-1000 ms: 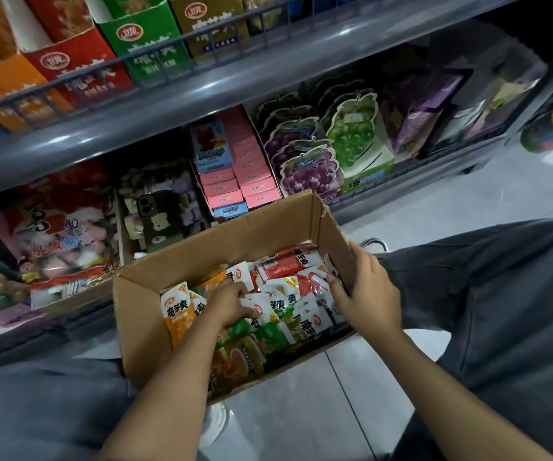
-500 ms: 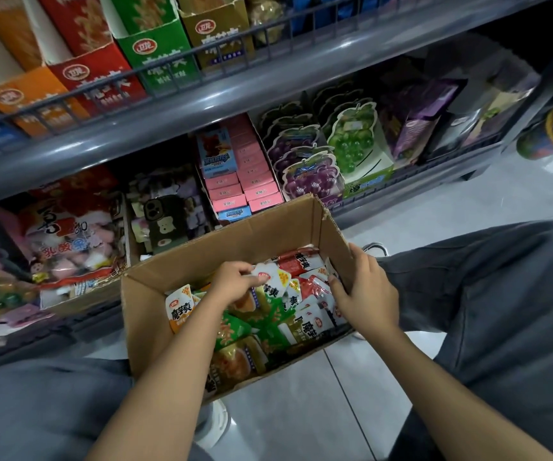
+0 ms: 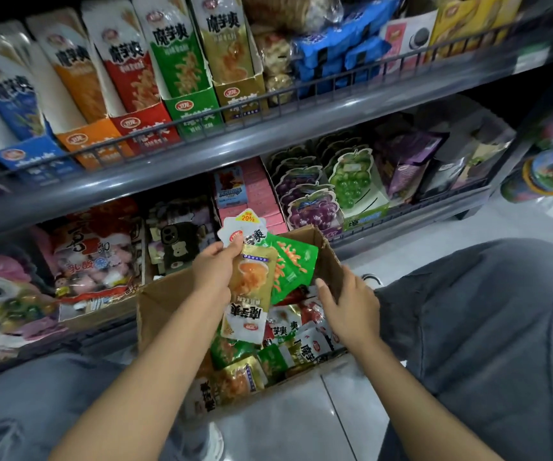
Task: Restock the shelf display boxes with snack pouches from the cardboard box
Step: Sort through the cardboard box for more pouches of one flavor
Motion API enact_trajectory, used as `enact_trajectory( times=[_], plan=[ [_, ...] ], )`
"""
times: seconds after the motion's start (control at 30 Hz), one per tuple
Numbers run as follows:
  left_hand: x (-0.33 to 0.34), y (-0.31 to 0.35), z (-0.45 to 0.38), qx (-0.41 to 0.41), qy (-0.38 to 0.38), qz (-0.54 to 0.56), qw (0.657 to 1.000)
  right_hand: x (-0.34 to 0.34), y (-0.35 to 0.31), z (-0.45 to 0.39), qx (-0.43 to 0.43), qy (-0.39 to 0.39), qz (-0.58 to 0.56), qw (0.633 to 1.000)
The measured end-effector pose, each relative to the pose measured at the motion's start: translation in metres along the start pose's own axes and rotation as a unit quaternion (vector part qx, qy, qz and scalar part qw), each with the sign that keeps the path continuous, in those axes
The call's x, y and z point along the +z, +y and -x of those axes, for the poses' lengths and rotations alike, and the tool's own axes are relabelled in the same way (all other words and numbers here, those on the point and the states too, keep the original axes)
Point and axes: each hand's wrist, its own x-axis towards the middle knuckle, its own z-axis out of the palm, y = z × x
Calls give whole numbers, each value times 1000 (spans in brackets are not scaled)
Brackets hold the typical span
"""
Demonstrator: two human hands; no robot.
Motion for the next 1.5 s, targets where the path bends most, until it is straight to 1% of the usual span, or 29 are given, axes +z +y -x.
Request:
enact_trajectory(
  times=[0.07, 0.1, 0.2, 0.23, 0.27, 0.3, 0.33, 0.4, 0.43, 0.5, 0.6, 0.7, 0.8, 0.9, 1.0, 1.07, 1.13, 1.2, 1.3, 1.37, 1.43, 1.5],
  plan=[
    [-8, 11, 11, -12, -6, 23, 1000, -2, -15, 0, -20, 20, 17, 999],
    [-13, 15, 17, -18, -9, 29, 999, -4, -23, 1, -41, 40, 8, 998],
    [-25, 20, 29, -38, -29, 46, 998, -8, -50, 6, -147, 105, -49, 982],
    [-27, 20, 32, -45, -38, 48, 997, -9, -57, 7, -180, 108, -52, 976],
    [-30, 19, 32, -50, -51, 47, 996, -9, -63, 8, -201, 94, -46, 974],
    [-31, 18, 35, -59, -60, 46, 995, -11, -68, 8, -207, 61, -36, 976],
    [-31, 15, 35, -67, -72, 49, 994, -13, -72, 8, -196, 12, -34, 980],
    [-31, 12, 37, -91, -90, 70, 989, -15, -77, 8, -141, -92, -58, 984],
    [-31, 12, 39, -101, -95, 83, 987, -15, -79, 8, -117, -129, -70, 982],
    [-31, 11, 39, -116, -106, 108, 982, -10, -83, 7, -88, -176, -107, 975],
    [-32, 14, 38, -157, -151, 130, 967, -2, -88, 6, -60, -203, -221, 952],
    [-37, 17, 36, -197, -207, 132, 949, 0, -89, 3, -28, -212, -298, 930],
    [-45, 21, 31, -149, -266, 92, 948, -4, -93, 1, -5, -212, -379, 901],
    [-54, 23, 32, -89, -285, 12, 954, -8, -98, 2, 12, -222, -457, 861],
    [-58, 20, 36, -25, -306, -38, 951, -11, -100, 1, 14, -219, -491, 843],
    [-58, 16, 37, -5, -291, -21, 956, -13, -101, 2, 16, -220, -504, 835],
    [-58, 15, 37, -14, -266, 11, 964, -13, -102, 2, 14, -222, -515, 828],
    [-58, 14, 36, -25, -235, 51, 970, -13, -102, 0, 26, -207, -534, 819],
    [-65, 16, 28, -56, -188, 106, 975, -15, -98, -4, 66, -179, -570, 799],
    [-71, 17, 21, -84, -168, 137, 973, -19, -96, -7, 74, -167, -582, 792],
    [-74, 17, 17, -111, -161, 152, 969, -24, -95, -8, 77, -150, -591, 789],
    [-74, 17, 16, -119, -159, 159, 967, -27, -95, -8, 82, -145, -605, 779]
  ],
)
